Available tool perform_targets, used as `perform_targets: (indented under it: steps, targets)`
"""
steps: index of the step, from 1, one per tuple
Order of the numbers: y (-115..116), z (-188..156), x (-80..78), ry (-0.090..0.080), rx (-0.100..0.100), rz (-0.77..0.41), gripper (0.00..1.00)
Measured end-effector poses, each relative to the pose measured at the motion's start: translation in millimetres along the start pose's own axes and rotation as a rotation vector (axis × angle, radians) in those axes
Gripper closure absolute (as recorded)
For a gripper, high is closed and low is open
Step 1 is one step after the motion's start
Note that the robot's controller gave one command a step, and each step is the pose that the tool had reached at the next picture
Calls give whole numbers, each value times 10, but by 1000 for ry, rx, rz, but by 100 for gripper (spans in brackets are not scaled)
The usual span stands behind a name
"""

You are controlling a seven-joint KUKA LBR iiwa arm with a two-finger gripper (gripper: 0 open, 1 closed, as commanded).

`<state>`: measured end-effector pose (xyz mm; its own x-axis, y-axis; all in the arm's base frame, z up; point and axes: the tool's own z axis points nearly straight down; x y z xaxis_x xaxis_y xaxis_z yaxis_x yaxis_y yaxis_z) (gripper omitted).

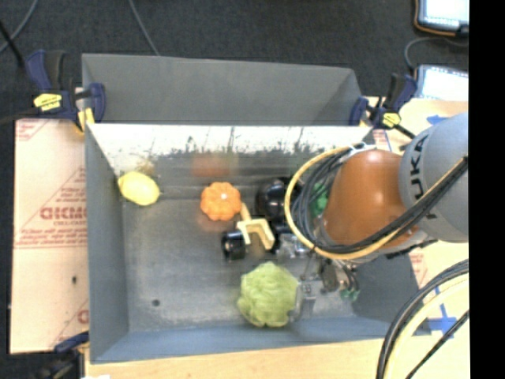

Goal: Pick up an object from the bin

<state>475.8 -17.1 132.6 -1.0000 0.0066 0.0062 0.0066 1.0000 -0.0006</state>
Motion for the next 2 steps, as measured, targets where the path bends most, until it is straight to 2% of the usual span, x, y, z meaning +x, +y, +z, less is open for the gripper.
perform_targets:
  steps: [1,2]
  targets:
    - [-1,-39,-20,-8,0,-1,0]
    - [98,370,0,-10,1,-53,0]
